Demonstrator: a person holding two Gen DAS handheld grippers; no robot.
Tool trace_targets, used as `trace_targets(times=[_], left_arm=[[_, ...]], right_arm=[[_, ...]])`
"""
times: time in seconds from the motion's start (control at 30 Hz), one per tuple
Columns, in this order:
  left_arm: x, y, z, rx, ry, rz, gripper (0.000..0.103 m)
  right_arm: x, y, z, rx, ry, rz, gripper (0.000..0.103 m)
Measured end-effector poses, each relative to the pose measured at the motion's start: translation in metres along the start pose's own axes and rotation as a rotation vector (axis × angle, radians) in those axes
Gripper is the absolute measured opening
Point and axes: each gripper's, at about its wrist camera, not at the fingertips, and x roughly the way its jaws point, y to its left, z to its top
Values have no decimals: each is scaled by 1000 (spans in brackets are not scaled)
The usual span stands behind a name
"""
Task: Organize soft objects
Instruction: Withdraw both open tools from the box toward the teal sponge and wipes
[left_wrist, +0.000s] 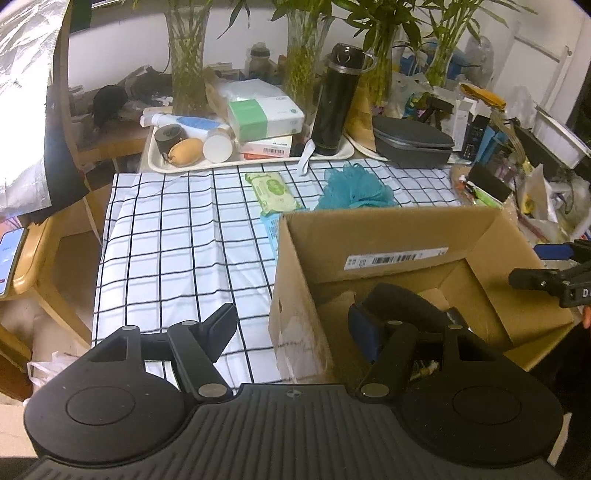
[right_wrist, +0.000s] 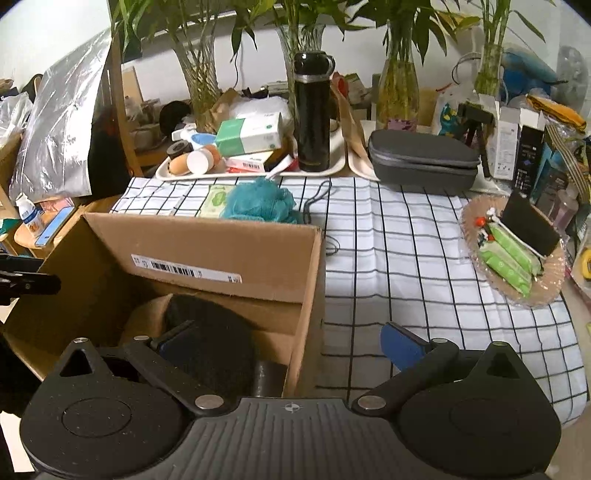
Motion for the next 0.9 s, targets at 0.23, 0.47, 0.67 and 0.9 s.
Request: trace_targets(times=[0.23, 0.47, 0.67, 0.9], left_arm=[[10, 1, 12, 12, -29, -25, 66], [17, 11, 24, -9, -70, -49, 66], [26, 20, 34, -44, -95, -107, 66], [39, 21, 49, -28, -122, -145, 66]], right_arm=[[1, 0, 7, -4, -38, -1, 103], [7, 2, 19, -52, -78, -14, 103], [13, 0, 31, -84, -108, -14, 103], [31, -13, 49, -88, -107, 3, 103]])
